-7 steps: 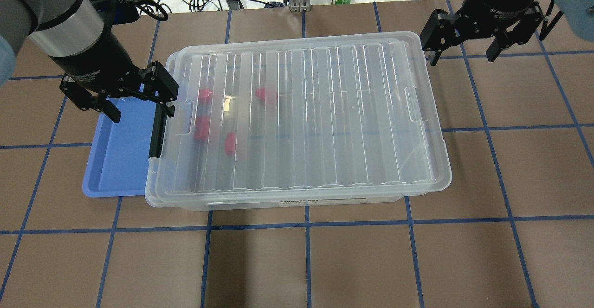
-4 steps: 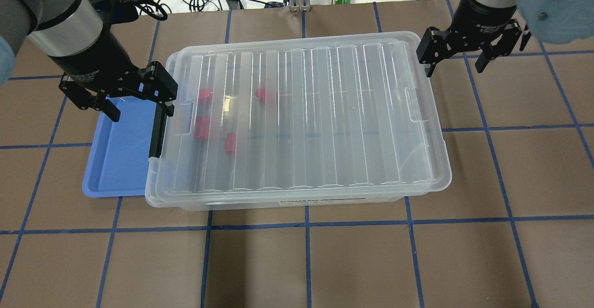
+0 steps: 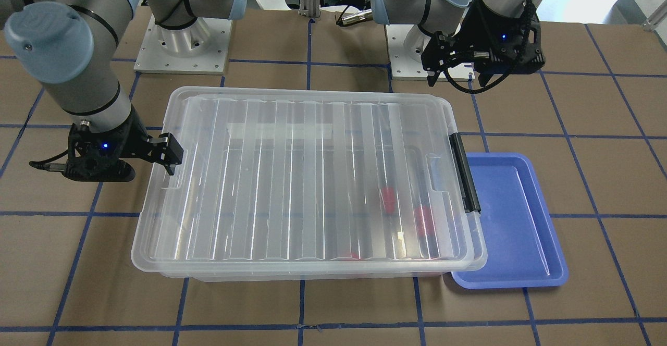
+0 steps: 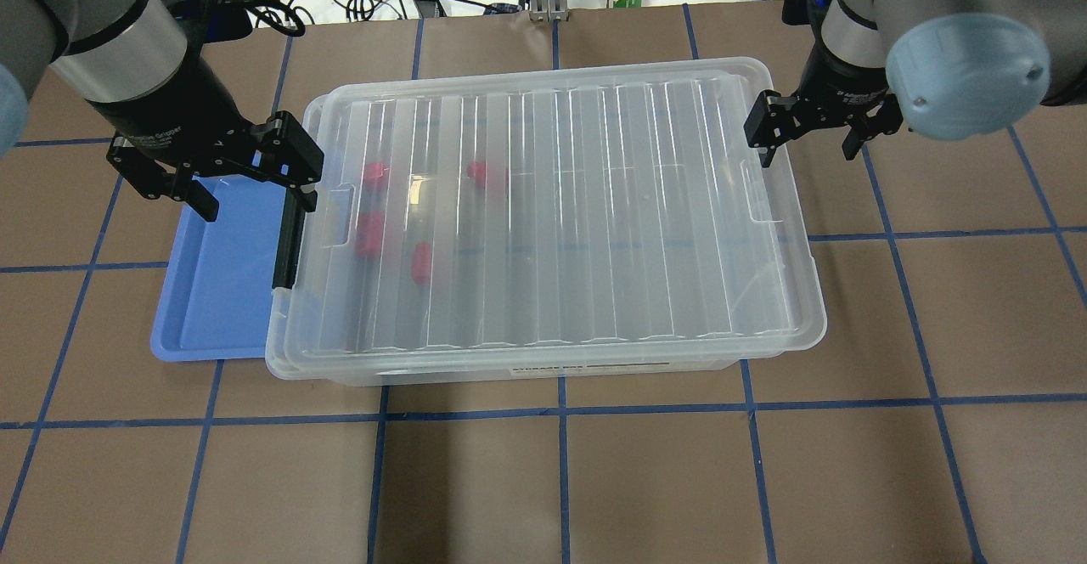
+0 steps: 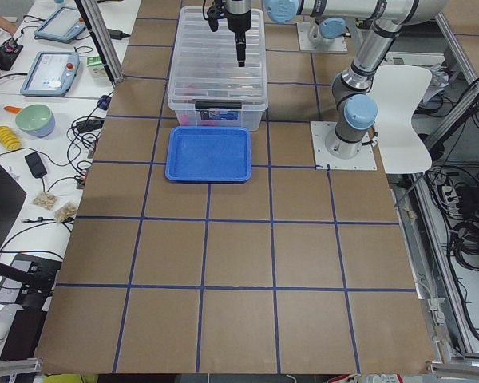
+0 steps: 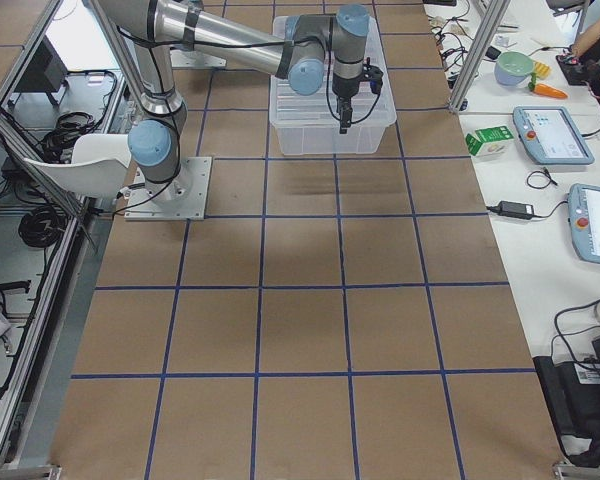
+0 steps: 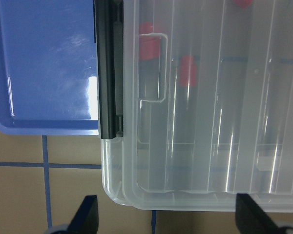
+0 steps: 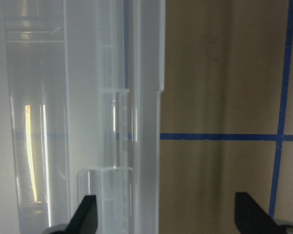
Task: Place red block in blue tray from box
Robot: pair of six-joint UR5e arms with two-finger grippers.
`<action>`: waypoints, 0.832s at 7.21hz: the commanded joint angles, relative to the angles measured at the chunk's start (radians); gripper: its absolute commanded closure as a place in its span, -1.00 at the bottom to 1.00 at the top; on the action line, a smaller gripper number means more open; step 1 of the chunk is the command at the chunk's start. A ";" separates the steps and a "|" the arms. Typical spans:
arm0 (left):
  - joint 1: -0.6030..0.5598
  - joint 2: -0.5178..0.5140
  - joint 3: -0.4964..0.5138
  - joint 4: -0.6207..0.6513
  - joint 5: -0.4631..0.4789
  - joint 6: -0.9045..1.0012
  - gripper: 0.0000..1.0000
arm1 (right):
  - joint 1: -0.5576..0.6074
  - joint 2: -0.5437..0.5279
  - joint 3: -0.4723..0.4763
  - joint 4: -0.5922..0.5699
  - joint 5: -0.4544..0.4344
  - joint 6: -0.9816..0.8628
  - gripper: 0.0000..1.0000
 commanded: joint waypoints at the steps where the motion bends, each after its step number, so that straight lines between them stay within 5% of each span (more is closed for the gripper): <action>1: -0.001 -0.001 0.001 0.001 -0.002 0.000 -1.00 | -0.002 0.023 0.003 -0.030 0.000 0.001 -1.00; 6: 0.001 -0.001 0.001 0.006 0.001 0.000 -1.00 | -0.058 0.023 0.008 -0.032 0.000 -0.077 -1.00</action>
